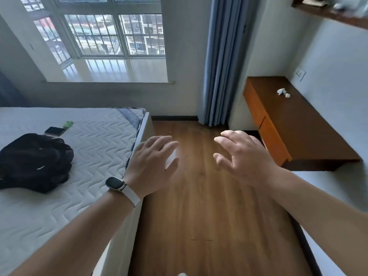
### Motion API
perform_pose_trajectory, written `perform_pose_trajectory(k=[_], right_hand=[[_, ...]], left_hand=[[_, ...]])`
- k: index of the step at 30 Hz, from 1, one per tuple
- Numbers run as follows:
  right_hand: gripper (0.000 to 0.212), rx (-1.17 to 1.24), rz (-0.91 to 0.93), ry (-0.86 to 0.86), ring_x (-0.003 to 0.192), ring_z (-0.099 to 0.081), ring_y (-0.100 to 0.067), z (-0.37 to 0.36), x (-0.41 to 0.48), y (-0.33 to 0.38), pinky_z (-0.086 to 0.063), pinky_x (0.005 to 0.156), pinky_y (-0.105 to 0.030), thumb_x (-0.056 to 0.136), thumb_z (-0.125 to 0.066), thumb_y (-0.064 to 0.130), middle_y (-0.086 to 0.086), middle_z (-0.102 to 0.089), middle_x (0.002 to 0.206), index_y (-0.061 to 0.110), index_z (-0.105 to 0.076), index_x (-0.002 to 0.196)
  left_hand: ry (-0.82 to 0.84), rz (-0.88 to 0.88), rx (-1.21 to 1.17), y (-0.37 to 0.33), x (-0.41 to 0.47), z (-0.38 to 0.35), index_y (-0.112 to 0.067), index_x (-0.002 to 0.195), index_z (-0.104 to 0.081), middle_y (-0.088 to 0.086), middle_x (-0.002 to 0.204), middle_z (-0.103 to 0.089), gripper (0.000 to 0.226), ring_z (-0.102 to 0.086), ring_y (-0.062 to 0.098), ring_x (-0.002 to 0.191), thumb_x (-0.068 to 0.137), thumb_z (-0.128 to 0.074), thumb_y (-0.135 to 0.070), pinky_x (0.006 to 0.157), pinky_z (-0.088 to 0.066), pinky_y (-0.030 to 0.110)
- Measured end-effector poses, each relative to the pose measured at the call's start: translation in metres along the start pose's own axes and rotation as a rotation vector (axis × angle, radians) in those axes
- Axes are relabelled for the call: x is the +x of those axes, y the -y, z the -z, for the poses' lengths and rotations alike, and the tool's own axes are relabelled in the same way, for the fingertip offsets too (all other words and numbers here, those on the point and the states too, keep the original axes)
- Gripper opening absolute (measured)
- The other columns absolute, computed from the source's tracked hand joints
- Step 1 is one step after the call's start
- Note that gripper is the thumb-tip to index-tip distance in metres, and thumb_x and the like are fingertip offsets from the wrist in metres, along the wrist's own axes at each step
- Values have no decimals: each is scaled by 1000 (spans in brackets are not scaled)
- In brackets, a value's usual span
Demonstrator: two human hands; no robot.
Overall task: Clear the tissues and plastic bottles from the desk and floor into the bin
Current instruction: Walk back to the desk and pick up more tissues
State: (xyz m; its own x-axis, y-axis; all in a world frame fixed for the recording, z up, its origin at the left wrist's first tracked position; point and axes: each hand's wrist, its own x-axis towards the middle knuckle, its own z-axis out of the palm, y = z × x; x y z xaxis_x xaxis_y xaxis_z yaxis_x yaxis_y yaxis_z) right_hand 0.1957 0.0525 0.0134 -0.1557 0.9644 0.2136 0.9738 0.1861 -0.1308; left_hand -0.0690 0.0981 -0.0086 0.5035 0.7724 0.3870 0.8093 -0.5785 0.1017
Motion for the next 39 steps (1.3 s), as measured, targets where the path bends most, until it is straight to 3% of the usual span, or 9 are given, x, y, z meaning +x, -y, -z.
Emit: perform_pose_trajectory(k=[6,13,25,33,39], right_hand=[[55,-44,-94,-67,121,-52,-28,-5,25,-31,-44,94,-46,90,-37,53,-7,-58,130,17,-61,124],[54,-48,-154,-80,115,-55,-29,-20,59,-89,-47,90,-45,90,-39,51,-9,-60,126,14,-63,122],[54,34,-146,-26,117,-54,-27,-50,173,-251,-45,94,-44,91,-38,51,-7,-59,127,16,-61,124],[52,-71,-110,44,118,-53,-28,-40,220,-376,-45,95,-43,92,-40,51,-9,-59,127,16,-60,124],[52,-49,-197,37,120,-53,-26,-35,241,-425,-45,96,-42,93,-38,51,-8,-60,128,17,-60,125]], left_hand=[[46,-111,-56,9,75,-32,-25,129,-58,-4,137,-56,44,-47,20,129,93,-46,-46,102,-40,41],[89,-200,-87,0,150,-76,-25,129,-58,-4,137,-55,45,-47,23,130,92,-45,-48,102,-42,44],[136,-200,-30,-36,323,-152,-24,129,-59,-3,135,-58,48,-50,24,129,91,-43,-48,102,-43,46],[93,-229,-17,-79,438,-199,-24,130,-58,-4,135,-57,46,-49,23,129,92,-48,-48,104,-41,44],[122,-286,-22,-100,496,-234,-24,131,-58,-4,135,-57,45,-49,22,129,93,-50,-47,104,-42,43]])
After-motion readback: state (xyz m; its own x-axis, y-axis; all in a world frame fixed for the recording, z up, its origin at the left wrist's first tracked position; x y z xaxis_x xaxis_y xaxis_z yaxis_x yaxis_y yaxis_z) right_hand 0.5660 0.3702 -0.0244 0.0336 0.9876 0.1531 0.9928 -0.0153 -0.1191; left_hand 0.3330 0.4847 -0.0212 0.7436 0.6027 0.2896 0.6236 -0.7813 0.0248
